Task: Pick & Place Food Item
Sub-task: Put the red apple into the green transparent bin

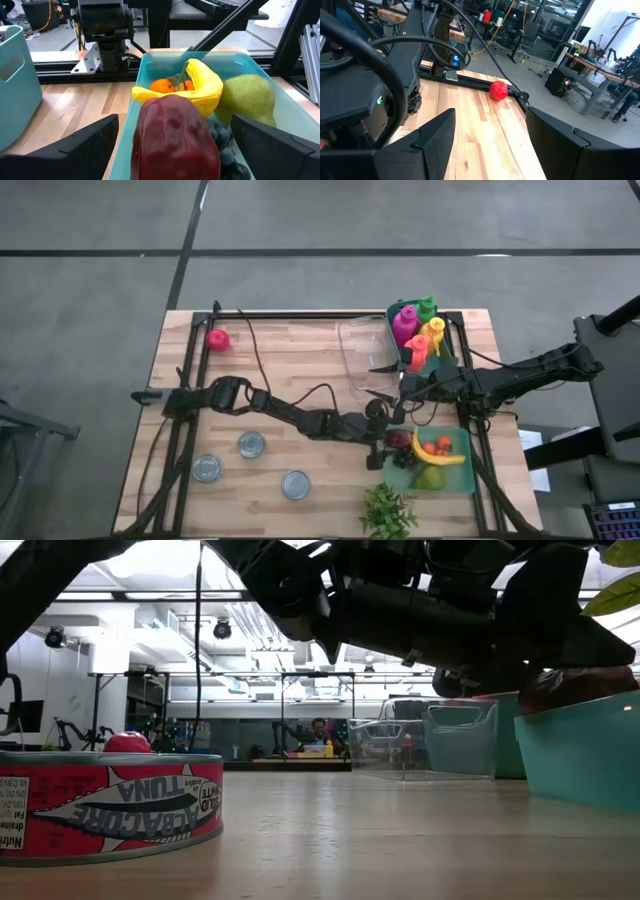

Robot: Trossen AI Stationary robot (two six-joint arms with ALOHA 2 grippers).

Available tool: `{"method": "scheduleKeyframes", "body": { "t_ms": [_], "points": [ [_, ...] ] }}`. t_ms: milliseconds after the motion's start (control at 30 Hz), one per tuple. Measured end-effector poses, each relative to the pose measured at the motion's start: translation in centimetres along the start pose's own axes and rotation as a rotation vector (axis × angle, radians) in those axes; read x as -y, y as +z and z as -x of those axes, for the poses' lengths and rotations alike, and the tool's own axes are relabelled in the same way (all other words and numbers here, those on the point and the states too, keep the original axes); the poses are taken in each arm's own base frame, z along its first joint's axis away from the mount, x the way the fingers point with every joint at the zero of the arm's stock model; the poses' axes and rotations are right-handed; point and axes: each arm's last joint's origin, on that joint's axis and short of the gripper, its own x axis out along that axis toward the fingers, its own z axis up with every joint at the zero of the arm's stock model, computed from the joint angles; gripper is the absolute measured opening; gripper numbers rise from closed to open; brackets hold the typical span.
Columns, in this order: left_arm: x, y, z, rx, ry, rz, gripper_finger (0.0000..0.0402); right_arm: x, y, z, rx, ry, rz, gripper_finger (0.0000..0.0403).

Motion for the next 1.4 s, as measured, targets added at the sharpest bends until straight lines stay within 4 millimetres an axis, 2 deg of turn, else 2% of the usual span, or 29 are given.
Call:
{"method": "scheduleKeyframes", "body": {
  "t_ms": [200,433,600,967,1400],
  "points": [
    [0.0,0.3,0.1,0.008,0.0,-0.023,0.0391,0.0,0.0,0.0,0.0,0.0,0.0,0.0239],
    [-0.1,2.8,1.0,0.058,0.001,-0.062,0.0391,0.0,0.0,0.0,0.0,0.0,0.0,0.0239],
    [-0.4,3.6,1.5,0.028,0.012,-0.086,0.0391,0.0,0.0,0.0,0.0,0.0,0.0,0.0239],
    [-1.0,2.6,2.0,-0.147,0.121,-0.055,0.0391,0.0,0.0,0.0,0.0,0.0,0.0,0.0239],
    [-1.2,2.6,2.0,-0.149,0.155,-0.042,0.039,0.0,0.0,0.0,0.0,0.0,0.0,0.0239]
  ]
}}
